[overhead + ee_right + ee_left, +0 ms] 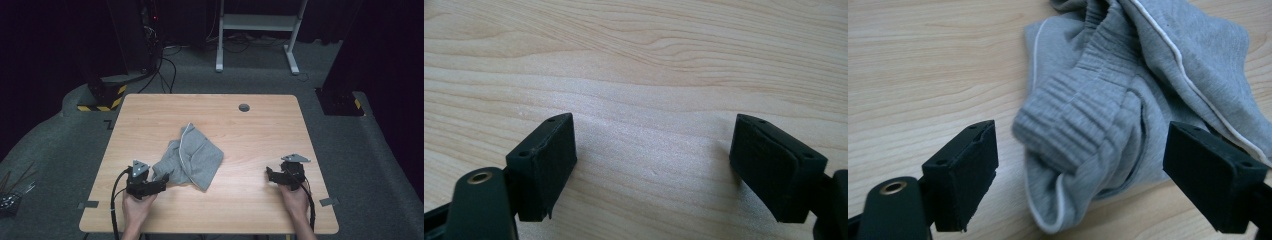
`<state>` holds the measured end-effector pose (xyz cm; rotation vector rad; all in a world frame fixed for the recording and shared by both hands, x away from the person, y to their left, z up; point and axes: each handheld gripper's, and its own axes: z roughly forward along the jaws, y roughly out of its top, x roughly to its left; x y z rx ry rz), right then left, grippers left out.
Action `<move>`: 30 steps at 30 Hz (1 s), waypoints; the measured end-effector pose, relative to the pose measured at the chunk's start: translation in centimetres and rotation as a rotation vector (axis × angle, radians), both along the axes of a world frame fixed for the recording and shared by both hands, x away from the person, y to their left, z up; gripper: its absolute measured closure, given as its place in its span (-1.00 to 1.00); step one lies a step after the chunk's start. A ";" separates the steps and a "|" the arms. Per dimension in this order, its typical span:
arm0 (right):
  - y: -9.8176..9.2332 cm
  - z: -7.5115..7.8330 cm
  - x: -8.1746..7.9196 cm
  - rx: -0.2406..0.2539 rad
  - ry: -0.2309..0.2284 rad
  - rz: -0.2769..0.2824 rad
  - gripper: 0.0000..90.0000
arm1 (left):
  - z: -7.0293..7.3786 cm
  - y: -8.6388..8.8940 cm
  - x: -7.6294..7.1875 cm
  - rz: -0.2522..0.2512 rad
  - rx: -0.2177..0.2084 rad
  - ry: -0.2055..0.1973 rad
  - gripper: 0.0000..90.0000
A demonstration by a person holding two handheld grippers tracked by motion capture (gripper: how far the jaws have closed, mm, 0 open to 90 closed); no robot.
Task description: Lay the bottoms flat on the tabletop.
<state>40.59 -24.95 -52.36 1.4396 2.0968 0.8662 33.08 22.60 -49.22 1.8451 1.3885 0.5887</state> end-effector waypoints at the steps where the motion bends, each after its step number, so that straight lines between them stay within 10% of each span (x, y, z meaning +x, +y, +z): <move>1: 0.0 0.0 0.0 0.000 0.000 0.001 -0.58 | 0.1 -0.7 0.2 -0.004 0.016 -0.003 -0.67; 15: 0.0 0.0 0.0 0.000 0.001 0.003 -0.58 | 1.6 -4.4 2.0 -0.049 0.065 -0.029 -0.67; 30: 0.0 0.0 0.0 -0.001 0.001 0.008 -0.58 | -1.5 -7.3 6.1 -0.049 0.095 0.112 -0.70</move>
